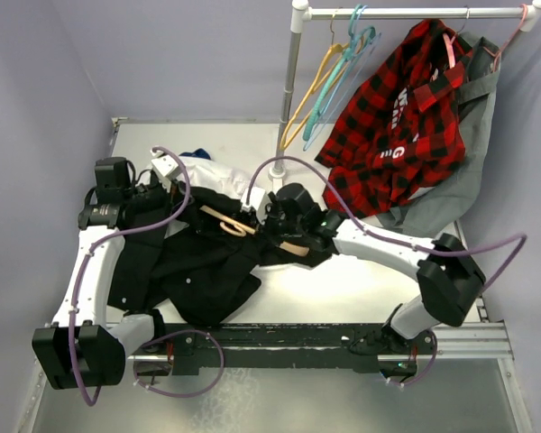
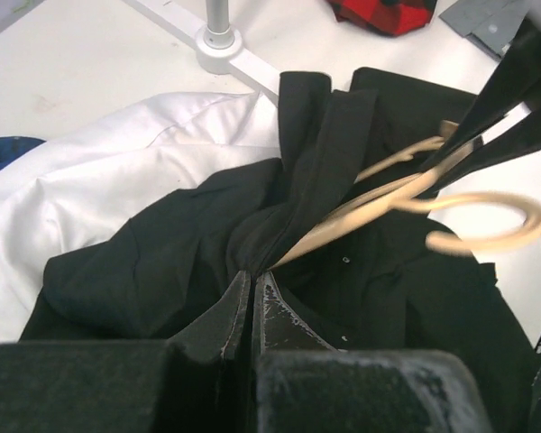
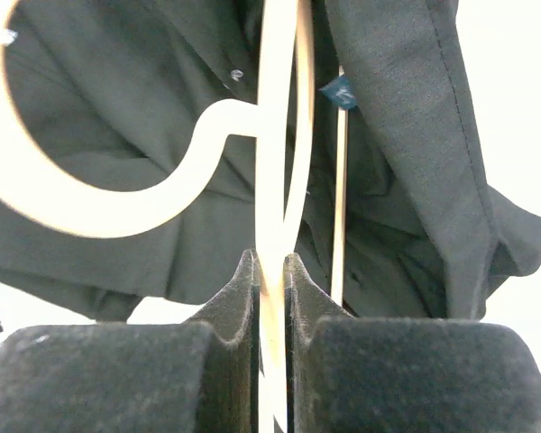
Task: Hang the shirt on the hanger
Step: Hang the shirt on the hanger.
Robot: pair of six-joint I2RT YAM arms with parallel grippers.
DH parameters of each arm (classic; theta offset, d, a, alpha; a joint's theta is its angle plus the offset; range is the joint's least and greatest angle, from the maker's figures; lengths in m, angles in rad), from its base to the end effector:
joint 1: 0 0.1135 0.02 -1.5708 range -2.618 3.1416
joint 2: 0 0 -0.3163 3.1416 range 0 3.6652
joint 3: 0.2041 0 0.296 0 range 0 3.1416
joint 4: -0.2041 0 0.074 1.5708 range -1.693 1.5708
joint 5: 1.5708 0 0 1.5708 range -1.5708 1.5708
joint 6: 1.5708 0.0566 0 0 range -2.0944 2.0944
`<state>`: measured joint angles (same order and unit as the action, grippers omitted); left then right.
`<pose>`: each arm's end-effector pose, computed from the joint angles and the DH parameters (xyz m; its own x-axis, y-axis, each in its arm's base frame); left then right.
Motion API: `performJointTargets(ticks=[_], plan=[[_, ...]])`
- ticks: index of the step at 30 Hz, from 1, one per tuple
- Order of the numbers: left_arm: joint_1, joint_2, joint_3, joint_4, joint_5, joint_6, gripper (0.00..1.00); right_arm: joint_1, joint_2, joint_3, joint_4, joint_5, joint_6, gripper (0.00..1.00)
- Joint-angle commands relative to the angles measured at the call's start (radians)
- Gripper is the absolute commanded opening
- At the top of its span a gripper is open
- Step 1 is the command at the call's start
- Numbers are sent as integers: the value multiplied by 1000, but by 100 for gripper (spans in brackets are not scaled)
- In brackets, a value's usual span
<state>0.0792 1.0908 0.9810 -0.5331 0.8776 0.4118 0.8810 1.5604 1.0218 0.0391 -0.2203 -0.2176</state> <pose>0.2594 -0.0231 0.3559 -0.3223 0.2310 -0.9180 0.7553 0.6474 -0.1022 0.2512 0.3239 0.2707 -0.1088 -0.4629 -0.8797 -0.9200 0.3821 -0.0873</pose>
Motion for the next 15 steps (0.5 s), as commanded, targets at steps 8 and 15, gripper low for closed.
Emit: performJointTargets(ticks=[8,15], plan=[[-14,12,94,12,-3,86,0,-68,-84,133,-152,-258,213,0],[-97,42,119,30,-15,10,0,-68,1,313,-231,-290,210,0]])
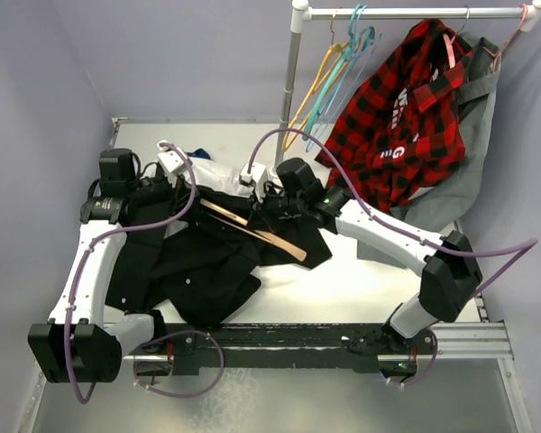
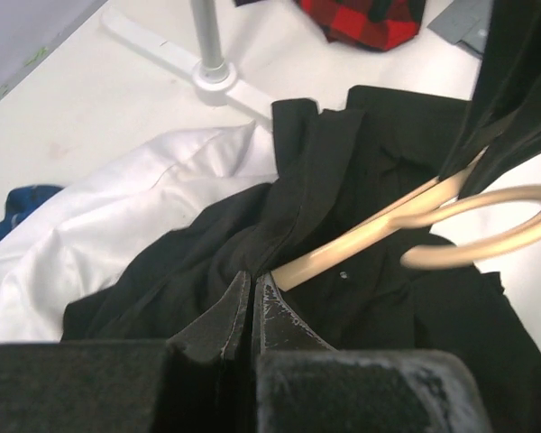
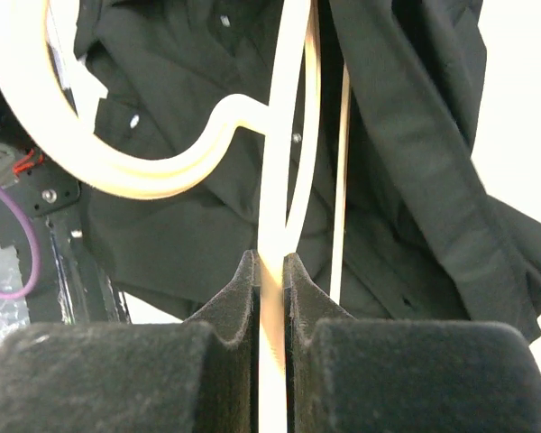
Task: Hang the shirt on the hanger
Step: Hang the shirt on the hanger.
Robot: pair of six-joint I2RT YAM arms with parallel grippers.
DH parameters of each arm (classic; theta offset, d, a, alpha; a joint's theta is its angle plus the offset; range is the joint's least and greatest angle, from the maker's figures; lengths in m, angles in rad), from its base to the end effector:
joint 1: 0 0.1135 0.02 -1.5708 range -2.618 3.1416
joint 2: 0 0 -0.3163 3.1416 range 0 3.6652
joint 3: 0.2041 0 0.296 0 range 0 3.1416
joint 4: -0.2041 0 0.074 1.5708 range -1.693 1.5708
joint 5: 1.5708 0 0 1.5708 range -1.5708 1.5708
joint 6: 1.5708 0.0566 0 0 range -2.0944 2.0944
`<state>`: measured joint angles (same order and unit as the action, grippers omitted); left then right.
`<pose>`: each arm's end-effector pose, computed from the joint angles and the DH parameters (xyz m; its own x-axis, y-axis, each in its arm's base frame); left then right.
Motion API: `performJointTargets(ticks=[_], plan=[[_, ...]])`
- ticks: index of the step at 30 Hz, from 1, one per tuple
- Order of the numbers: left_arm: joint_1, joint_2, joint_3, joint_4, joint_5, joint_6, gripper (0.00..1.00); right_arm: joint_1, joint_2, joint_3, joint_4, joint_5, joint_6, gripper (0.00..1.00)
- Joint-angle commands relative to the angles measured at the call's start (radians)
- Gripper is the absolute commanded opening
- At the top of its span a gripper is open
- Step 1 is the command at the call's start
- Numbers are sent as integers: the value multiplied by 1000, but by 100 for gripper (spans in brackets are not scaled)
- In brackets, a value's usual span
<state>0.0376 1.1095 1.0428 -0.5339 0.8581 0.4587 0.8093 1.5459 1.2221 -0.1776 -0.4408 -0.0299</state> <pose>0.2654 -0.0329 0.3745 -0.2410 0.2807 -0.9290 0.7873 0.6163 -0.0181 0.2694 0.3176 0.3342 -0.3042 -0.3583 -0.8827 -0.9223 0.3427 0.1788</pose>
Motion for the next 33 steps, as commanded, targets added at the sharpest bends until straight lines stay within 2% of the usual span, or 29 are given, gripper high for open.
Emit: performJointTargets(ticks=[1,6,11,18,25,33], plan=[[-71,30,61,15,0,-27,0,4,17,126,-13,-68,29,0],[-123,31,45,-24,23,-9,0,3,19,162,19,-23,50,0],[-136,16,29,-34,64,-17,0,-7,30,129,114,-16,76,0],[-136,-49,5,-89,-16,49,0,-97,23,6,362,-166,218,0],[-136,-73,-23,-136,-109,110,0,-103,61,-28,435,-236,275,0],[-136,-85,-63,-207,-22,138,0,-112,91,-83,614,-272,416,0]])
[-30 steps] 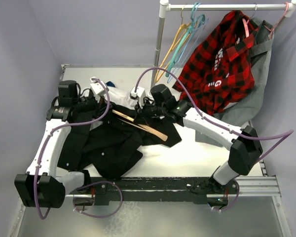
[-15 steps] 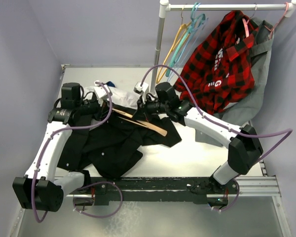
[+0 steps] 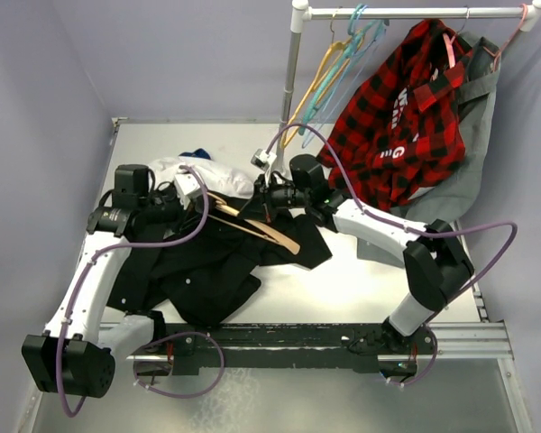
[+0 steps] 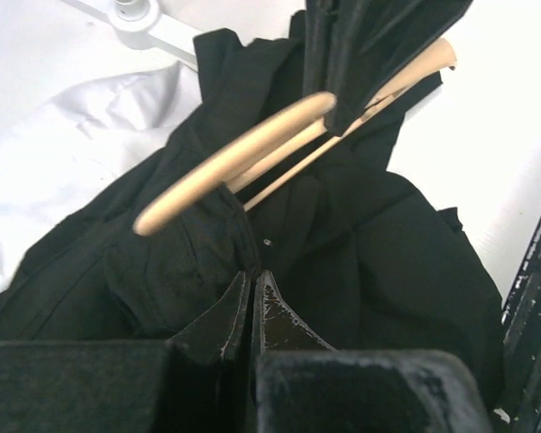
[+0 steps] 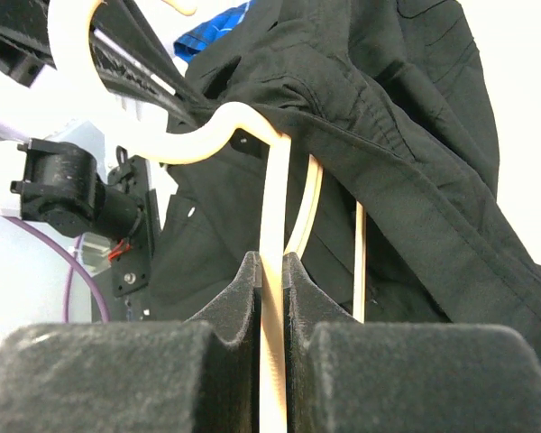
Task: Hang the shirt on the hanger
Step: Hang the shirt on the hanger.
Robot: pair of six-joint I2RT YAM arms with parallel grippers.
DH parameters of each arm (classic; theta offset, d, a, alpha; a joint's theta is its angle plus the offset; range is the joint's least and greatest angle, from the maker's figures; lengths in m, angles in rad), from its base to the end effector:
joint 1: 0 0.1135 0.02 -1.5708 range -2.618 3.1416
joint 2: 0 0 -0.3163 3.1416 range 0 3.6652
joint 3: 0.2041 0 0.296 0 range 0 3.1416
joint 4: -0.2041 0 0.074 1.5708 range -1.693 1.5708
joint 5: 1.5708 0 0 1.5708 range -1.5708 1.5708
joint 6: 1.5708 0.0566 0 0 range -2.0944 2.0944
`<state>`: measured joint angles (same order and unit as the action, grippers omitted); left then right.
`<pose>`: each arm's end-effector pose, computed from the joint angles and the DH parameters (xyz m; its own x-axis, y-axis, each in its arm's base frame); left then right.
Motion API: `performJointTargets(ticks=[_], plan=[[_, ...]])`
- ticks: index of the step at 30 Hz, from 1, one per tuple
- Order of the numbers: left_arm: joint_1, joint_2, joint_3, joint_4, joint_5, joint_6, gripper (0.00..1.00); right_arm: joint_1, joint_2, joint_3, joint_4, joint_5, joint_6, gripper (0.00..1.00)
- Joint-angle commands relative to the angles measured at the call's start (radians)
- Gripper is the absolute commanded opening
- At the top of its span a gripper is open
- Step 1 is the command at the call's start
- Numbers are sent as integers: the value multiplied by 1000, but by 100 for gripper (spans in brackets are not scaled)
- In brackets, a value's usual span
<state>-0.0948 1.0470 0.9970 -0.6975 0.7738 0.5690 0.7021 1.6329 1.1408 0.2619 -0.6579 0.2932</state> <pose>0.2334 -0.0619 0.3550 -0.2587 0.4117 -0.8738 0.8515 0.5243 -0.0051 0.3129 0.3100 0.3180 -0.4458 -0.0776 -0.8917 -0.8740 0.2529 0.4150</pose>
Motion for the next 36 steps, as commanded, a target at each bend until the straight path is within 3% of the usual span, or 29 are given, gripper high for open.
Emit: performJointTargets(ticks=[1,10,21,30,33,34,35,36], plan=[[-3,-24,-26,-37,70,26,0,-5,10,-2,194,-59,105,0],[-5,-6,-38,73,141,-55,0,-5,81,41,263,-38,143,0],[-48,-2,-50,-16,190,-28,0,-25,185,99,351,-2,184,0],[-56,-5,-35,23,160,-43,1,-38,237,123,378,-22,201,0],[-56,-5,-5,81,15,-53,35,-46,238,109,400,-38,213,0],[-56,-5,13,94,-46,-46,52,-49,240,107,401,-44,213,0],[-54,-4,33,103,-92,-29,78,-52,243,106,401,-50,213,0],[-54,2,58,108,-136,-5,97,-56,244,104,401,-57,212,0]])
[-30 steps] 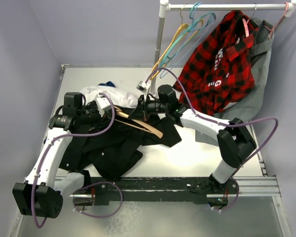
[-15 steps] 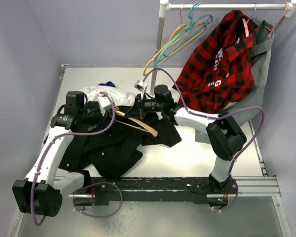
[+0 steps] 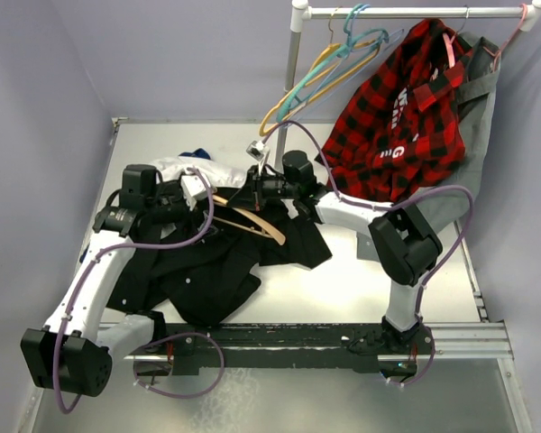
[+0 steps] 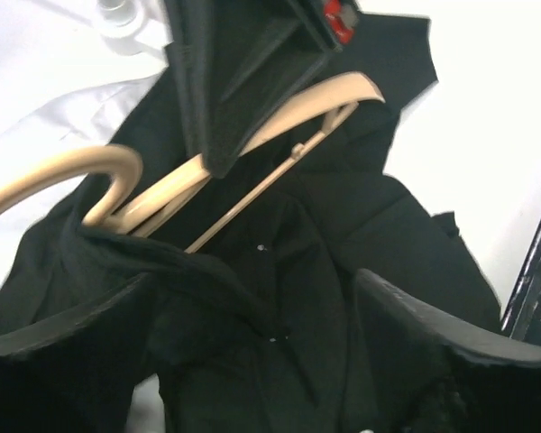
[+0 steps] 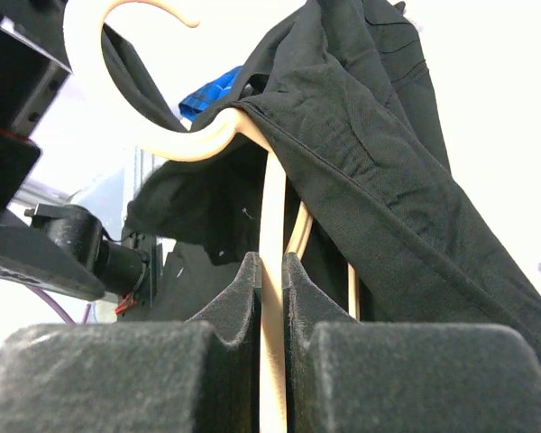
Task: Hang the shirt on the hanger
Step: Hang the shirt on the hanger.
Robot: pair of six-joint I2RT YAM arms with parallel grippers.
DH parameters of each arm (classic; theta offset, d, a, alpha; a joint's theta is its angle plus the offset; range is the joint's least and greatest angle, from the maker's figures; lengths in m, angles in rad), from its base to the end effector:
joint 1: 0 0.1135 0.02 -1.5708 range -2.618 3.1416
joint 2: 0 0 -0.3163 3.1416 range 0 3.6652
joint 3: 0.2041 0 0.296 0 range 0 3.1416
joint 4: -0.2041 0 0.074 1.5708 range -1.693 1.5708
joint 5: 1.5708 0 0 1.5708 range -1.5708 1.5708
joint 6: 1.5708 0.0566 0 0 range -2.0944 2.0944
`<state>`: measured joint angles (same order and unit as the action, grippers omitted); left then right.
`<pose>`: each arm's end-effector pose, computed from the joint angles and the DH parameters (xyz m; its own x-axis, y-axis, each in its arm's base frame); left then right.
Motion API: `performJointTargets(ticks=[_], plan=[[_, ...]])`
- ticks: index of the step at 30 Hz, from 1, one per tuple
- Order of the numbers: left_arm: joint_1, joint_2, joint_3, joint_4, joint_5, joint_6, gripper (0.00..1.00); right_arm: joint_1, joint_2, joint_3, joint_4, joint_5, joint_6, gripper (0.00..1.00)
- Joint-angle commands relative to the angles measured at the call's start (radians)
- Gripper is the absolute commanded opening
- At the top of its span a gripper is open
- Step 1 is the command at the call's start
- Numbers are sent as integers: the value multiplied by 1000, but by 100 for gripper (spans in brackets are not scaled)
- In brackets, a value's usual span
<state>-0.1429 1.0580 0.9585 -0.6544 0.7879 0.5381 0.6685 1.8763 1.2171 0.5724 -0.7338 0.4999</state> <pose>0.2341 -0.0742 0.3420 -0.2681 0.4038 -0.8747 0.8727 0.4863 -0.0430 0.3662 0.3375 0.2750 -0.5313 0.0340 -0.8465 -0.8309 0.1743 0.5285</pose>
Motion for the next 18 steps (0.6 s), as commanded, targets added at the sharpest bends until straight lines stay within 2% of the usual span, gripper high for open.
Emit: performJointTargets(ticks=[1,3,5,8,10,11,13,15,18], plan=[[-5,-4,115,71,-182,55,100,-26,3,26,94,10,8,0],[4,15,145,86,-220,140,99,-39,8,18,127,-17,31,0],[50,30,165,83,-167,259,99,-56,16,8,174,-47,66,0],[251,45,173,93,121,468,99,-69,30,10,198,-71,85,0],[381,108,219,19,306,653,99,-71,36,15,200,-77,84,0],[437,160,266,-58,369,750,99,-71,36,17,202,-79,83,0],[493,310,418,-429,474,1038,99,-73,38,19,204,-81,80,0],[509,513,598,-857,507,1469,99,-72,38,22,201,-83,74,0],[489,655,684,-895,522,1497,99,-75,34,24,192,-83,62,0]])
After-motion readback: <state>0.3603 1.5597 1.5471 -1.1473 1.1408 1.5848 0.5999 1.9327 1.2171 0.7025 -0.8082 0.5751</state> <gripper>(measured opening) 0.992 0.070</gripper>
